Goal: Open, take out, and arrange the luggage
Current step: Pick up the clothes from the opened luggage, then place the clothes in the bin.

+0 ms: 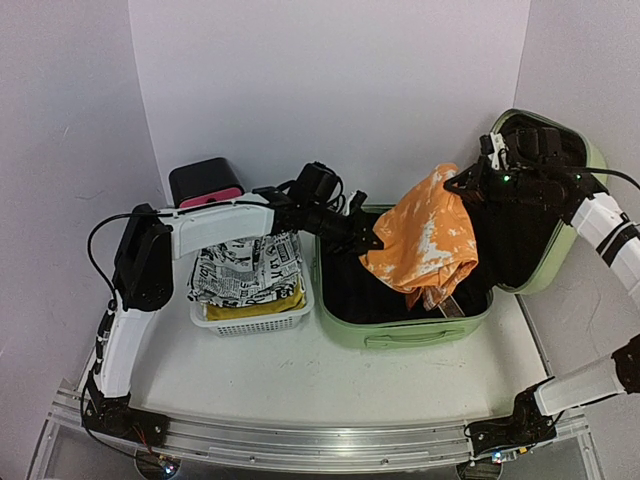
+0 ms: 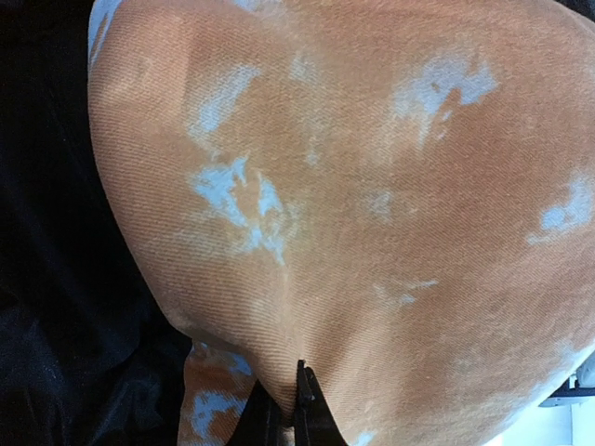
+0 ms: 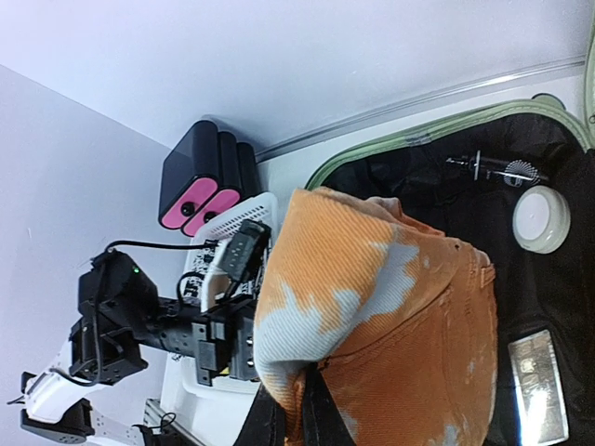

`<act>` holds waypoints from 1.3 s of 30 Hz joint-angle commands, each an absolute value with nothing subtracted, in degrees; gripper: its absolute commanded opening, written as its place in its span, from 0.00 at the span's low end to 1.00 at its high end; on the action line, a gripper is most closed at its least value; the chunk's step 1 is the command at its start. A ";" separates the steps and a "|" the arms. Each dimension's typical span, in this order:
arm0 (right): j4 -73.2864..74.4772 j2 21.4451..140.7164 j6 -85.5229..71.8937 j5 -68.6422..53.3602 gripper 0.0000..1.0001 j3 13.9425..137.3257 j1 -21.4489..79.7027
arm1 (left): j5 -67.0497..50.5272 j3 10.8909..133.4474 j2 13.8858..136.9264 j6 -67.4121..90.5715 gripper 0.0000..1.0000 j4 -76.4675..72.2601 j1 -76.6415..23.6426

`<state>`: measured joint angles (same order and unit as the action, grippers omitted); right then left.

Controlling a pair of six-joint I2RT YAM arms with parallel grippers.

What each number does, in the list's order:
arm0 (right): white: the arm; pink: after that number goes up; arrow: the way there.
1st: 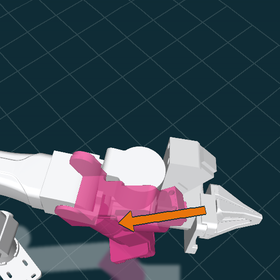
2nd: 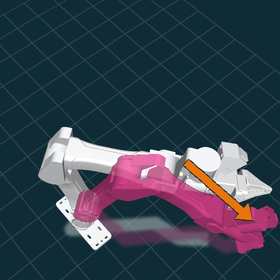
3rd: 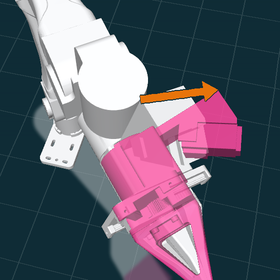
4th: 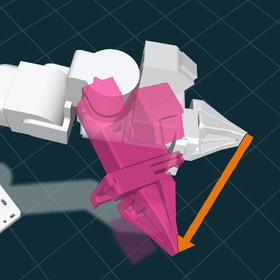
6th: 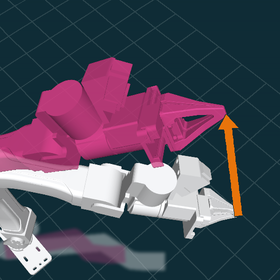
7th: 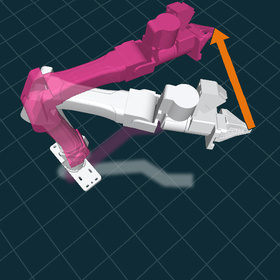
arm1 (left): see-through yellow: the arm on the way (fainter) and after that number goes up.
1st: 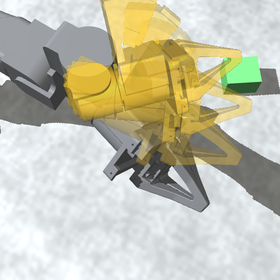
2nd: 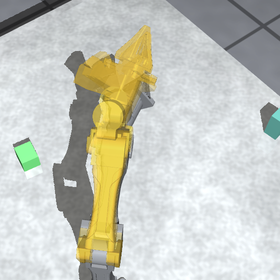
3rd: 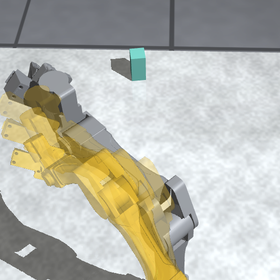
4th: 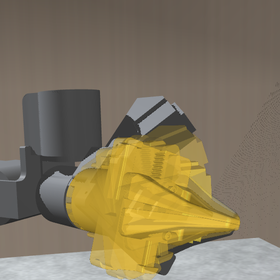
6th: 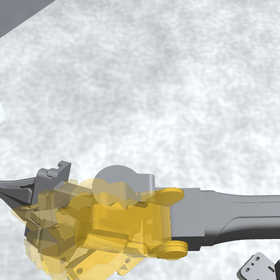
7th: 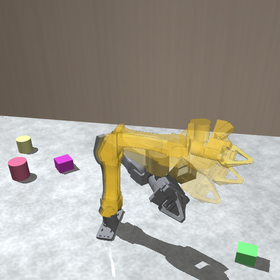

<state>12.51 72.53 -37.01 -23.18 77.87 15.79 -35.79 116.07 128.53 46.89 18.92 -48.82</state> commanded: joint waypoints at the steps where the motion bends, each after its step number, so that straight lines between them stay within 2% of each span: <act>1: 1.60 72.23 -40.51 -28.94 0.00 81.62 16.14 | -36.91 115.28 124.12 46.96 0.00 14.58 -49.22; 12: -3.80 72.71 -45.74 -32.93 0.00 82.21 16.31 | -37.96 115.36 125.39 48.08 0.00 12.24 -49.69; 22: -7.68 75.42 -49.16 -28.95 0.00 87.35 25.04 | -38.14 117.00 124.20 48.63 0.00 10.52 -50.01; 29: -10.46 80.70 -50.15 -25.25 0.00 93.91 33.91 | -33.48 108.52 113.37 45.97 0.00 10.15 -49.77; 39: -17.24 92.30 -49.79 -19.56 0.00 103.52 47.49 | -25.74 86.54 92.12 44.15 0.00 10.11 -46.04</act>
